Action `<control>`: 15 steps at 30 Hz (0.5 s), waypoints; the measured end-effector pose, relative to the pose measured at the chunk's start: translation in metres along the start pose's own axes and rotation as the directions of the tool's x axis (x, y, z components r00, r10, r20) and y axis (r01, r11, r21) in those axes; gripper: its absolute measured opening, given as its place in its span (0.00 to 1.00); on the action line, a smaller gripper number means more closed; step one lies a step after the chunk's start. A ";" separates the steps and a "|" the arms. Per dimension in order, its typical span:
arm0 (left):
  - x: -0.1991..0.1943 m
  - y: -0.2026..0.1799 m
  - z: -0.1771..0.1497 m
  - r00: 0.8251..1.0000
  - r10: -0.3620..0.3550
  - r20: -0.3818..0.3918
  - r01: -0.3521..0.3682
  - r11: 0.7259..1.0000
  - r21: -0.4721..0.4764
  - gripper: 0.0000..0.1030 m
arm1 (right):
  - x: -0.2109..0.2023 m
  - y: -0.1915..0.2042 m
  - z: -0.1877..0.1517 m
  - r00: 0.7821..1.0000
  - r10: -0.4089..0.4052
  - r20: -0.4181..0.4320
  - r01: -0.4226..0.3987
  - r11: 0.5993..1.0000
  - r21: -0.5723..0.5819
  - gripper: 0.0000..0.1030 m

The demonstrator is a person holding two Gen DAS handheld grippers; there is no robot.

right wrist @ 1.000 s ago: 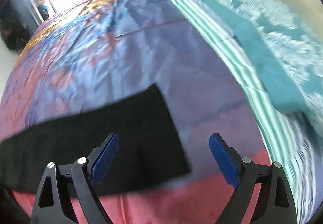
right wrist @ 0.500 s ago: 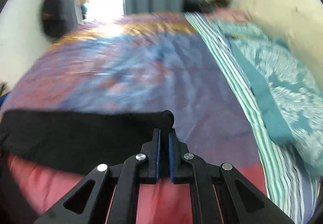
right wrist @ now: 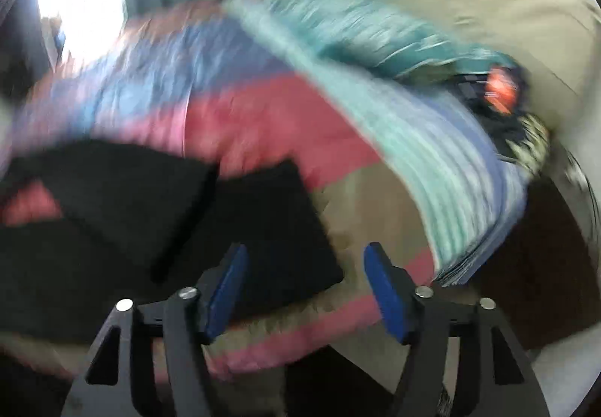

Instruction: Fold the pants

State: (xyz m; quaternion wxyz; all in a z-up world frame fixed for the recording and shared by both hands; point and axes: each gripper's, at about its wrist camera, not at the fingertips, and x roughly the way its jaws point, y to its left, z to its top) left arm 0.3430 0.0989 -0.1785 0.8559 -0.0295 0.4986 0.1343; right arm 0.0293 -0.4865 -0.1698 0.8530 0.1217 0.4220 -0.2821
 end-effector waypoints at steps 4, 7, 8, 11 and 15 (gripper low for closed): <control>-0.008 -0.006 -0.045 1.000 0.003 0.025 -0.005 0.996 0.089 1.00 | -0.030 0.034 -0.014 0.951 0.301 0.065 -0.304 0.952 0.044 0.69; -0.003 -0.013 -0.068 0.998 0.012 0.060 -0.019 0.991 0.129 1.00 | -0.015 0.083 -0.034 0.771 0.637 0.004 -0.634 0.767 0.103 0.69; -0.005 -0.012 -0.071 0.996 0.010 0.093 -0.020 0.994 0.112 1.00 | -0.001 0.095 -0.039 0.729 0.684 -0.014 -0.674 0.722 0.154 0.69; -0.002 -0.007 -0.072 0.995 -0.011 0.098 0.003 0.997 0.077 1.00 | 0.041 0.097 -0.048 0.780 0.625 0.005 -0.594 0.738 0.320 0.69; 0.000 -0.006 -0.069 0.995 -0.021 0.094 0.015 0.997 0.071 1.00 | 0.074 0.066 -0.053 0.812 0.571 0.116 -0.514 0.607 0.606 0.70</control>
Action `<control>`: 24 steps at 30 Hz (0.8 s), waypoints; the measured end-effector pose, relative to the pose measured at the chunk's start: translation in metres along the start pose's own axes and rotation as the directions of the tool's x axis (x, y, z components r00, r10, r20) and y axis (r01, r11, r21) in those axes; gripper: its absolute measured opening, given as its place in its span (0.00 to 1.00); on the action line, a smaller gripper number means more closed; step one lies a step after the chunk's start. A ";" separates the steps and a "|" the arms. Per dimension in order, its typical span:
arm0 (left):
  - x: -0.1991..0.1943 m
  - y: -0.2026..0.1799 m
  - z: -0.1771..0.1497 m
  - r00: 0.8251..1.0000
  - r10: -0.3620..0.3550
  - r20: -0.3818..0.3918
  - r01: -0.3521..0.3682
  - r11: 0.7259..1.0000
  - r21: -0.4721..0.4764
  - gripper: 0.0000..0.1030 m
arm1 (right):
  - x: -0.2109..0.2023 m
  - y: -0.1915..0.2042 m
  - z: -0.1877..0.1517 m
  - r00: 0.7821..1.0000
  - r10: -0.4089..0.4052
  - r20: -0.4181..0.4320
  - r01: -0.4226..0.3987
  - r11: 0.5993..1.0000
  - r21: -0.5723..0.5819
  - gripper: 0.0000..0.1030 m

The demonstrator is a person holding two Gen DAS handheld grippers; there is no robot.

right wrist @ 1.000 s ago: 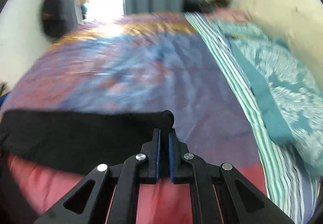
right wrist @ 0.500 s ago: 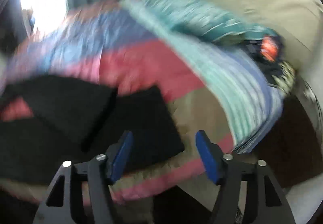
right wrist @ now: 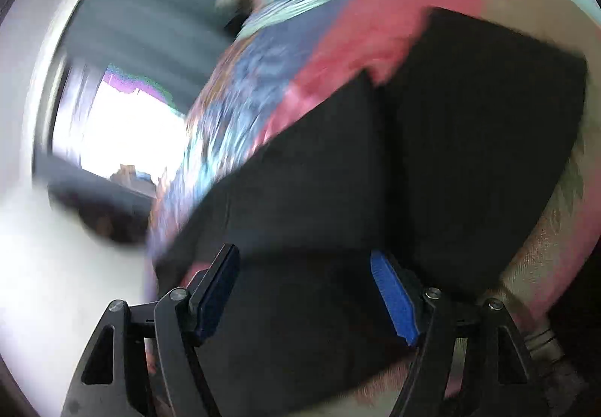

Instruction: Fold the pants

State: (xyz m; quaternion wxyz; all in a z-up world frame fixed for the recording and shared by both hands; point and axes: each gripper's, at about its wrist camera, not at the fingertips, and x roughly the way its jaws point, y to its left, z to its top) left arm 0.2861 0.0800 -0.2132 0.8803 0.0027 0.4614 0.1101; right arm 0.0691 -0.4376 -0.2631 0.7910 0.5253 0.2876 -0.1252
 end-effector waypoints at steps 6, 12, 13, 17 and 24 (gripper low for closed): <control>-0.006 -0.017 0.029 0.987 0.012 -0.161 0.002 0.996 0.085 0.99 | 0.014 0.005 0.023 0.995 -0.103 -0.005 0.103 0.994 0.021 0.14; -0.005 -0.054 0.134 0.937 -0.314 -0.154 0.305 0.949 -0.075 1.00 | -0.017 0.042 0.058 1.000 -0.001 0.004 0.002 0.993 -0.117 0.13; 0.004 -0.059 0.147 0.919 -0.356 -0.168 0.341 0.933 -0.113 0.99 | -0.024 0.052 0.063 1.000 0.023 0.006 -0.021 0.988 -0.154 0.13; 0.071 -0.088 0.188 0.841 -0.448 -0.304 0.382 0.889 -0.254 0.99 | -0.040 0.089 0.070 0.996 0.086 0.003 -0.082 0.962 -0.259 0.13; 0.117 -0.103 0.195 0.818 -0.462 -0.344 0.332 0.866 -0.375 0.72 | -0.079 0.122 0.066 0.975 0.221 -0.040 -0.220 0.907 -0.358 0.13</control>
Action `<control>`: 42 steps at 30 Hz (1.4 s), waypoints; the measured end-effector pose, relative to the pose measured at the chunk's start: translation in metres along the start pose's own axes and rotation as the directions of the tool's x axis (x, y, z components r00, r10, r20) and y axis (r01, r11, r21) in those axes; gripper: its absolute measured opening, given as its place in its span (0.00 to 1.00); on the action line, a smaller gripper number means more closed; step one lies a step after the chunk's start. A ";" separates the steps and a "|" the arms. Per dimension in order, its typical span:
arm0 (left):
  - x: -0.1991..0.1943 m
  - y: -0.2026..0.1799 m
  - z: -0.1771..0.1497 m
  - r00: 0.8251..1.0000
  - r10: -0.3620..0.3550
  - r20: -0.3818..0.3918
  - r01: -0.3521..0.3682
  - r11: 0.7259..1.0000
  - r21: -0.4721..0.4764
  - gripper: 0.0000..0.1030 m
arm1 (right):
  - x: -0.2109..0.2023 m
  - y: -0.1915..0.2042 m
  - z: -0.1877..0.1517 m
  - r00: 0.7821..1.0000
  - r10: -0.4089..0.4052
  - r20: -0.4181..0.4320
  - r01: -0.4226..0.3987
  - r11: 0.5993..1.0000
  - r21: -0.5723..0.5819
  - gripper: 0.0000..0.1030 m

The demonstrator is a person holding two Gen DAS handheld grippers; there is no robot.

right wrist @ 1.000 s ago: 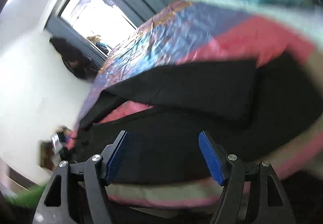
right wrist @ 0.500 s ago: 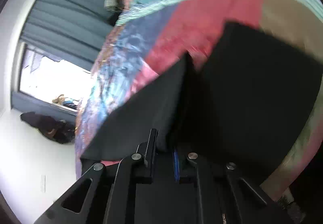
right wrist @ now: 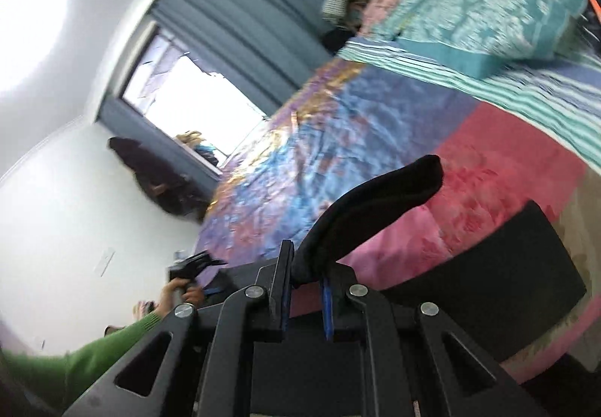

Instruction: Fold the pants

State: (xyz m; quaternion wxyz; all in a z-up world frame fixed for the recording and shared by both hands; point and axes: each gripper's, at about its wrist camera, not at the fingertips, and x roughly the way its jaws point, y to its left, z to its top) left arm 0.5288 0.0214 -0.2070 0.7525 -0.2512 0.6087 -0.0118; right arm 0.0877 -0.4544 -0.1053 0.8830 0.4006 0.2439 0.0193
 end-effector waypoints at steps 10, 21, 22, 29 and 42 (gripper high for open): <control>-0.116 0.032 -0.044 0.959 -0.208 0.190 0.210 0.978 0.011 0.07 | -0.017 -0.032 0.018 0.998 -0.008 -0.059 0.006 1.000 -0.020 0.13; -0.143 0.167 -0.271 0.986 -0.018 0.165 0.022 0.999 -0.023 0.10 | 0.015 -0.108 -0.001 0.904 -0.279 -0.324 0.270 0.960 -0.075 0.12; -0.139 0.172 -0.278 0.988 -0.013 0.153 0.020 0.999 -0.041 0.08 | 0.020 -0.120 -0.010 0.873 -0.318 -0.369 0.311 0.947 -0.081 0.12; -0.133 0.164 -0.288 0.987 0.011 0.161 -0.012 1.000 0.002 0.09 | 0.016 -0.142 -0.021 0.815 -0.414 -0.405 0.414 0.906 -0.094 0.12; -0.133 0.142 -0.320 0.987 0.061 0.151 -0.082 0.987 0.139 0.08 | 0.011 -0.157 -0.015 0.720 -0.572 -0.393 0.546 0.816 -0.188 0.12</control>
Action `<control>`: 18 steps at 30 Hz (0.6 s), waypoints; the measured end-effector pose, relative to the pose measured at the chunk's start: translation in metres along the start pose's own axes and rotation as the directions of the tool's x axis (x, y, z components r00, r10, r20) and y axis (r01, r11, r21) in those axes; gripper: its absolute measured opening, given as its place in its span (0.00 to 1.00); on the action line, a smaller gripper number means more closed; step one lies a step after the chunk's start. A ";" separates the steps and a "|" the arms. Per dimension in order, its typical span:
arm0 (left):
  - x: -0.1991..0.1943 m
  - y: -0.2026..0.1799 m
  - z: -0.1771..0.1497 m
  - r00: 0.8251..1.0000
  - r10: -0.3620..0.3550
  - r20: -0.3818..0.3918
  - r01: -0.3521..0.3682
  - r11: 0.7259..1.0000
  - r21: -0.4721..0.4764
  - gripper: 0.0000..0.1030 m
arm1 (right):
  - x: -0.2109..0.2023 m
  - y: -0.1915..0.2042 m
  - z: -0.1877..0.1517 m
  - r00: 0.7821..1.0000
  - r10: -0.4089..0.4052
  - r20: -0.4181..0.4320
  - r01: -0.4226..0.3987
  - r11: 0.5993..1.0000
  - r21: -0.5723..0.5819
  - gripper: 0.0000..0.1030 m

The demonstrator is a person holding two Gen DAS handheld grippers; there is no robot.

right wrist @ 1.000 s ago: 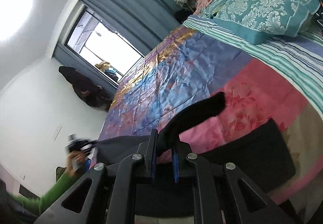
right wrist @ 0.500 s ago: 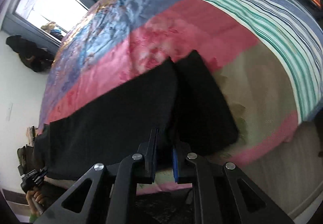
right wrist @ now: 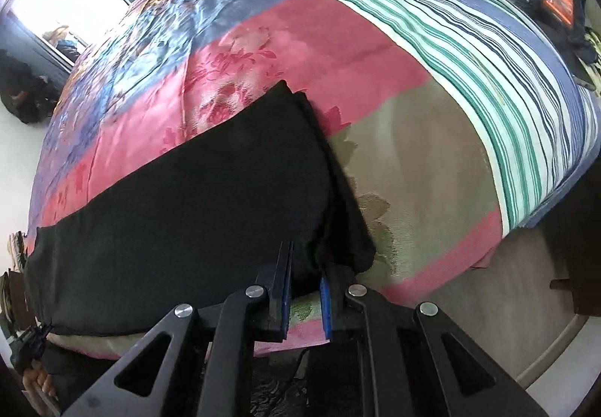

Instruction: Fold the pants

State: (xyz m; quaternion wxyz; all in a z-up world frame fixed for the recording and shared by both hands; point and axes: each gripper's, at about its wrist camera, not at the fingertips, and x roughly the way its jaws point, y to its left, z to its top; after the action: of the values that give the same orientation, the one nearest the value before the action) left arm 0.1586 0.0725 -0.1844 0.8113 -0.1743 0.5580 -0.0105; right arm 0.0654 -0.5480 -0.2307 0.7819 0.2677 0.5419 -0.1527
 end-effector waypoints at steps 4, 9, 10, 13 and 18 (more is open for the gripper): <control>-0.002 -0.001 -0.002 1.000 0.009 -0.002 -0.009 1.000 0.007 0.05 | 0.005 0.000 0.000 1.000 -0.020 -0.016 0.020 1.000 -0.001 0.12; -0.003 -0.002 -0.013 0.999 0.052 0.000 -0.052 0.998 0.044 0.01 | 0.005 0.004 -0.001 0.999 -0.041 -0.008 0.041 0.999 -0.007 0.12; -0.002 -0.001 -0.017 0.999 0.049 -0.004 -0.049 0.998 0.043 0.01 | 0.006 0.004 -0.001 0.999 -0.043 -0.008 0.043 0.999 -0.007 0.12; -0.005 0.005 -0.016 1.000 -0.004 -0.014 0.004 1.000 0.010 0.05 | 0.005 0.005 -0.001 0.999 -0.042 -0.002 0.042 0.999 -0.002 0.12; -0.026 0.051 -0.008 0.999 -0.028 0.037 0.033 0.984 -0.173 0.76 | -0.001 -0.002 -0.003 1.000 -0.010 0.023 0.009 1.000 0.024 0.13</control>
State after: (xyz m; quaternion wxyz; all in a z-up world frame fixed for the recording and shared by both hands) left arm 0.1324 0.1233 -0.1786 0.8022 -0.2528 0.5401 0.0287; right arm 0.0618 -0.5474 -0.2311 0.7842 0.2725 0.5321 -0.1659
